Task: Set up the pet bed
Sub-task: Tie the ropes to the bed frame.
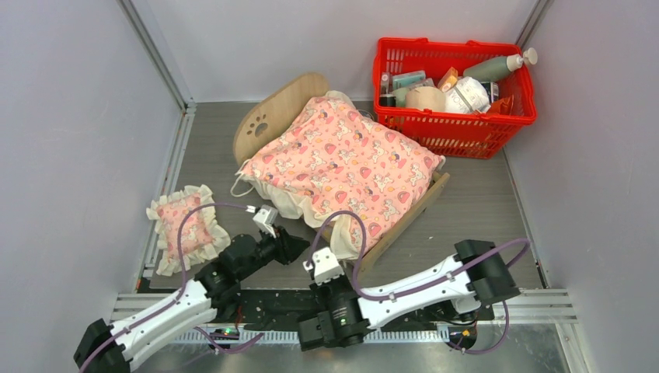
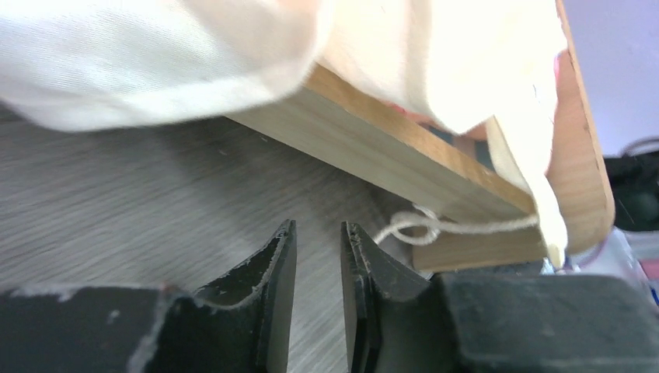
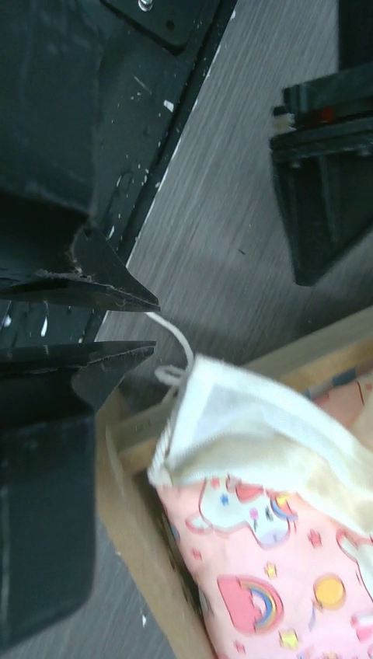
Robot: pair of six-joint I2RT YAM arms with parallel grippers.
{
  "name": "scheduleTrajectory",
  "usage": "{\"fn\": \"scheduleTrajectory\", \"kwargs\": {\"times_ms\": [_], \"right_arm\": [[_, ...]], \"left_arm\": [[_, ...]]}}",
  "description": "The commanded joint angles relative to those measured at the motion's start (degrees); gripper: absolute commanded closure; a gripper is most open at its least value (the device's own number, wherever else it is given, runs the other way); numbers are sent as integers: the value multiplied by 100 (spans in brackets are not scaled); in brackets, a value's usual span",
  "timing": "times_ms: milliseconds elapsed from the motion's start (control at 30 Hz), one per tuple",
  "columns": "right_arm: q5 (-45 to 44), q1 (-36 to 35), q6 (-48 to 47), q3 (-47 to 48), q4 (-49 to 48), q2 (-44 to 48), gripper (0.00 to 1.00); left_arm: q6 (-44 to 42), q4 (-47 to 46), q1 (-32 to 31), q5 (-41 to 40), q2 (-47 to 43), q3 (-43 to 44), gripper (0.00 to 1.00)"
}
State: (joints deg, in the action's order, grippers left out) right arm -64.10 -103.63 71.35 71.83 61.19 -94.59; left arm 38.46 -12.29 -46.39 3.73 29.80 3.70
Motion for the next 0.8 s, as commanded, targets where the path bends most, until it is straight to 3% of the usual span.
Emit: {"fn": "scheduleTrajectory", "kwargs": {"times_ms": [0,100,300,767], "right_arm": [[73,-58,1488,632,844,-681,74],[394,86,1768,861,973,-1129,74],[727,342,1984,870,1025,-1503,74],[506,805,2529,1135,1834,-2318,69]], "left_arm": [[-41,1567,76,-1318,-664,621,68],[-126,2275,159,-1558,-893,888,63],[-232,2802,322,-1656,-797,1206,59],[-173,2849,341,-1543,-786,1112,59]]}}
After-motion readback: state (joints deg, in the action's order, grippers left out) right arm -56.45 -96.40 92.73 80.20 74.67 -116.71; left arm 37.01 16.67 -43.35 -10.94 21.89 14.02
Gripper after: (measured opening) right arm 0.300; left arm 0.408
